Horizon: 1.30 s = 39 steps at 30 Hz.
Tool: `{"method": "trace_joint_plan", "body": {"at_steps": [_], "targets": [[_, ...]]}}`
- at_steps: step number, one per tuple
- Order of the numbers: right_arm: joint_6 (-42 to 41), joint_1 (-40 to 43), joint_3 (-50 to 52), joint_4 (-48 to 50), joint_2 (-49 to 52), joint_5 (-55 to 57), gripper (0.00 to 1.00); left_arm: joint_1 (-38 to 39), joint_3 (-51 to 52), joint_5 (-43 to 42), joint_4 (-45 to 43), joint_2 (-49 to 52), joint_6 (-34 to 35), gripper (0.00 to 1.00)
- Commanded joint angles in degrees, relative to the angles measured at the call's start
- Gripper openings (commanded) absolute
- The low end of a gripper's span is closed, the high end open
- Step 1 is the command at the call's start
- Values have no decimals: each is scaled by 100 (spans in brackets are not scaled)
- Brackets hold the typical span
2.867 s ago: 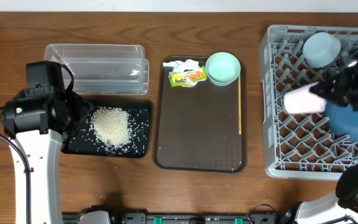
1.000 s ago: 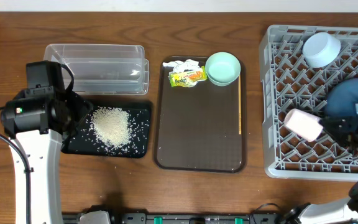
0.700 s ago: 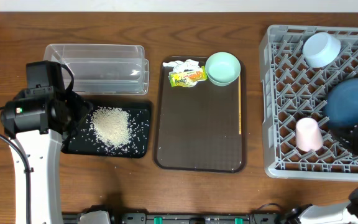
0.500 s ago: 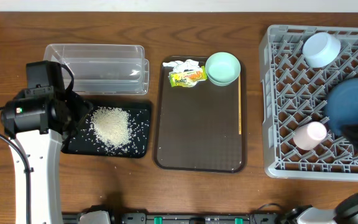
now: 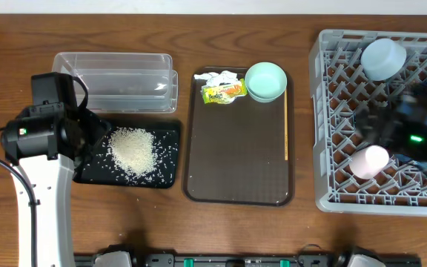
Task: Sort waste into correct bins and load items into the dishwasher rack
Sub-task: 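Grasp the wooden stick on the brown tray with the right gripper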
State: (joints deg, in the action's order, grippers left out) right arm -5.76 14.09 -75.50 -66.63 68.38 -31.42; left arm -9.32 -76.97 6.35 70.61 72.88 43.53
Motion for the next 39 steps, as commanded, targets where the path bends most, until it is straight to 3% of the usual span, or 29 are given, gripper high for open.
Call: {"method": "trace_joint_plan", "body": {"at_steps": [1,5,8,15,19,39], "targets": [[-1078,-1587,-177,164,170,2011,69,-26,-87,50,31,9,50,88],[-1674,-2953,-428,297,894,3348,69,-26,-87,50,31,9,48,88],[-1805,-3344,-636,363,1729,3650,66,-26,-87,50,31,9,48,88],[-2009,-3388,-721,813,3320,3574,53,-26,-87,50,28,9,48,88],[-1928,-3392,-721,1117,3886,3067,51,-26,-87,50,31,9,50,88],[-1840,-3392,-719,1663,4800,3464,52,-26,-87,50,31,9,50,88]]}}
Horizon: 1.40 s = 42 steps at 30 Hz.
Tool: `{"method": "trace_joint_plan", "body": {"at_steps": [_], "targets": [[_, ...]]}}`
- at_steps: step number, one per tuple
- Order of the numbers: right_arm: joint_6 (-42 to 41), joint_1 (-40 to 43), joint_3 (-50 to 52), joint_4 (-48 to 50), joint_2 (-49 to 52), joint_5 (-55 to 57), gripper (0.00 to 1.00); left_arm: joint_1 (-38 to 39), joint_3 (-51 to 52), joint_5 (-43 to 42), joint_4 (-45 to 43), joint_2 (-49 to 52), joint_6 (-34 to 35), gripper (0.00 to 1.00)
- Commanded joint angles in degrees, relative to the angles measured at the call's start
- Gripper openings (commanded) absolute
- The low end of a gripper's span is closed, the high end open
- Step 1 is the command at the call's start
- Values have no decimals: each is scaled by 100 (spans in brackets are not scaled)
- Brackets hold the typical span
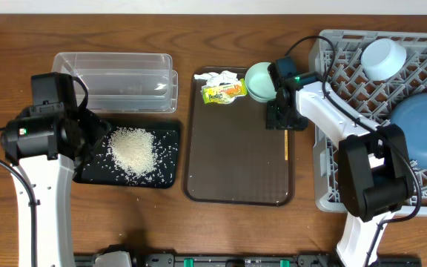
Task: Sort waste into correct bins and load items into the dishwasher rack
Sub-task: 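Grasp the wooden stick on the brown tray with the right gripper, then place the wooden stick upright in the rack's left side and release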
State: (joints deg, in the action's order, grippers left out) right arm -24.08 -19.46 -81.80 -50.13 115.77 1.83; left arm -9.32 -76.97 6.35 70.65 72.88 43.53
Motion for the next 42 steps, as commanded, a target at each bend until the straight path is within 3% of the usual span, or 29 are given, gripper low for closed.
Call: {"method": "trace_joint_plan", "body": {"at_steps": [1,21,25,29,32,34,42], "targets": [[-9,-37,-81,24,72,138,52,-26,-87,50,26,9,48,88],[-31,-44,297,339,203,52,51,-26,-87,50,24,9,50,88],[-35,-46,396,417,212,2,38,-26,-87,50,26,9,50,88],[-192,-44,468,463,212,-85,15,-26,-87,50,26,9,48,88],[-212,-42,439,433,210,-240,10,-26,-87,50,24,9,48,88],[-205,-2,352,337,210,-431,1,-26,-87,50,26,9,48,88],[-199,278,-800,-1040,186,-551,1,-26,-87,50,26,9,50,88]]}}
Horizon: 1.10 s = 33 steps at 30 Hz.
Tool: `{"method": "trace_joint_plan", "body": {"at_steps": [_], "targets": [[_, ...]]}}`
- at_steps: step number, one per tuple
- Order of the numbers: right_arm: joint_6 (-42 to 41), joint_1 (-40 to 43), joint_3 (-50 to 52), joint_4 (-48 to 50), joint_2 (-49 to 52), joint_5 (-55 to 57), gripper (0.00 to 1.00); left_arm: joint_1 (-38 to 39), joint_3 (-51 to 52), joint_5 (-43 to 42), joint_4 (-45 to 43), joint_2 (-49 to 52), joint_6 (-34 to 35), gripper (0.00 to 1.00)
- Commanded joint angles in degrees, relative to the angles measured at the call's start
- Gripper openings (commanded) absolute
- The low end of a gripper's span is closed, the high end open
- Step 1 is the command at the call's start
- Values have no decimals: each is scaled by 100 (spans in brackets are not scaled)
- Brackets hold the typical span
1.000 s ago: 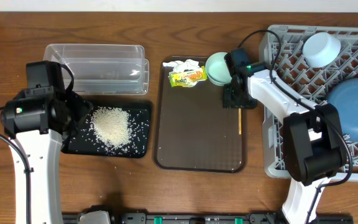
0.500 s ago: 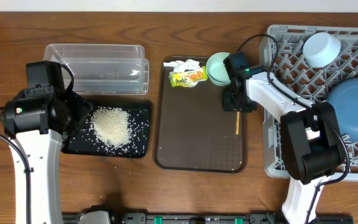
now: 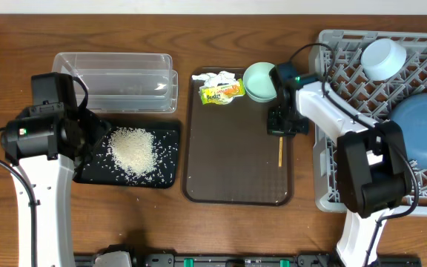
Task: Sort waste into correct bins and load items into the dishwasher rack
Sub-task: 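Place the wooden stick upright in the rack's left side and release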
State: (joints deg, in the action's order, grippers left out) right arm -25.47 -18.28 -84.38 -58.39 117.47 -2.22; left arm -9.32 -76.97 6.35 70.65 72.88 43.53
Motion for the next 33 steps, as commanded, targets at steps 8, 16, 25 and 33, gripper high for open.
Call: {"method": "trace_joint_plan", "body": {"at_steps": [8,16,25,33], "targets": [[767,702,-2664,-1963,13,-149,1,-26,-87,50,26,9,48,88],[1976,1585,-3897,-2210,13,-282,1,-26,-87,50,24,9,50,88],[2756,2037,-3705,-2094,20,-321,1,-26,-87,50,26,9,48,88],[2767,2035,-2990,-1593,20,-317,4,-26,-87,50,26,9,48,88]]}}
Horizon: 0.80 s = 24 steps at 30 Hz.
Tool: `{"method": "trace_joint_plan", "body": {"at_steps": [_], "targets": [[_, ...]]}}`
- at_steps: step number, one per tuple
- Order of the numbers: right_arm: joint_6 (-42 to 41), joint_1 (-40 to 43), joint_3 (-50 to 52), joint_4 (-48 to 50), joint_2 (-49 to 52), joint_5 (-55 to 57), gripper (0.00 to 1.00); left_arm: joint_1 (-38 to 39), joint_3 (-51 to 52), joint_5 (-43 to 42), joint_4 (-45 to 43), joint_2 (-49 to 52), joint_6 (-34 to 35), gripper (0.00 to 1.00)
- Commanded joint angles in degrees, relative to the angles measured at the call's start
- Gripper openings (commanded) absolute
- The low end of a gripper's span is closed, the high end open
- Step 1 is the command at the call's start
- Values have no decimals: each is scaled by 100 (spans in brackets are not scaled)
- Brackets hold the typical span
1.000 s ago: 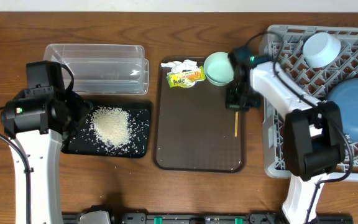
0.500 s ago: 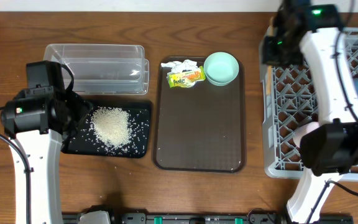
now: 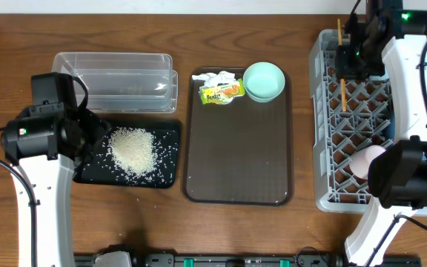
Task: Sort waste into correct bins and load items into the dishwasher rack
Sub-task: 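Place the wooden stick upright in the rack's left side and release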
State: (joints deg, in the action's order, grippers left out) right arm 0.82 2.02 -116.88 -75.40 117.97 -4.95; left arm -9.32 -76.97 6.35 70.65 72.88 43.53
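A wooden chopstick [image 3: 342, 95] hangs lengthwise over the left part of the grey dishwasher rack [image 3: 325, 152], with my right gripper [image 3: 345, 61] shut on its upper half. On the brown tray [image 3: 236, 170] sit a mint green bowl [image 3: 264, 80], a yellow wrapper [image 3: 222, 92] and a crumpled white paper [image 3: 218, 76]. A pink cup [image 3: 366, 160] lies in the rack. My left arm [image 3: 43, 130] stands at the edge of the black tray [image 3: 165, 174]; its fingers are hidden under the wrist.
A clear plastic bin [image 3: 116, 81] stands at the back left. Loose rice [image 3: 132, 150] is heaped on the black tray. A blue plate [image 3: 393, 126] shows in the rack, mostly behind my right arm.
My right gripper was down on the brown tray at the chopstick's top end. Now it holds the chopstick over the rack's left side. The left arm has not moved.
The chopstick first lay along the tray's right edge while my right arm was over the rack. Then the right gripper was at the stick's top end beside the green bowl. Then it had hold of the stick on the tray, and now the stick is over the rack.
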Motion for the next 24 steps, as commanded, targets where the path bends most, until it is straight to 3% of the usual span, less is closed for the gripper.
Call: {"method": "trace_joint_plan", "body": {"at_steps": [1,5,6,8,9,10,16,24], "targets": [[136,4,376,190,-31,-44,5,-26,-87,50,26,9,48,88],[96,7,846,538,-31,-44,11,-26,-87,50,26,9,48,88],[96,7,964,619,-31,-44,24,-26,-87,50,26,9,50,88],[96,7,1049,629,-31,-44,76,-26,-87,50,26,9,48,88],[94,7,1056,610,-31,-44,91,-26,-87,50,26,9,50,88],[61,4,1054,588,-31,-42,99,-26,-87,50,26,9,50,88],[-417,4,691,133,-42,-44,99,-26,-87,50,26,9,50,88],[-960,4,-516,-1176,-387,-48,99,-26,-87,50,26,9,50,88]]}}
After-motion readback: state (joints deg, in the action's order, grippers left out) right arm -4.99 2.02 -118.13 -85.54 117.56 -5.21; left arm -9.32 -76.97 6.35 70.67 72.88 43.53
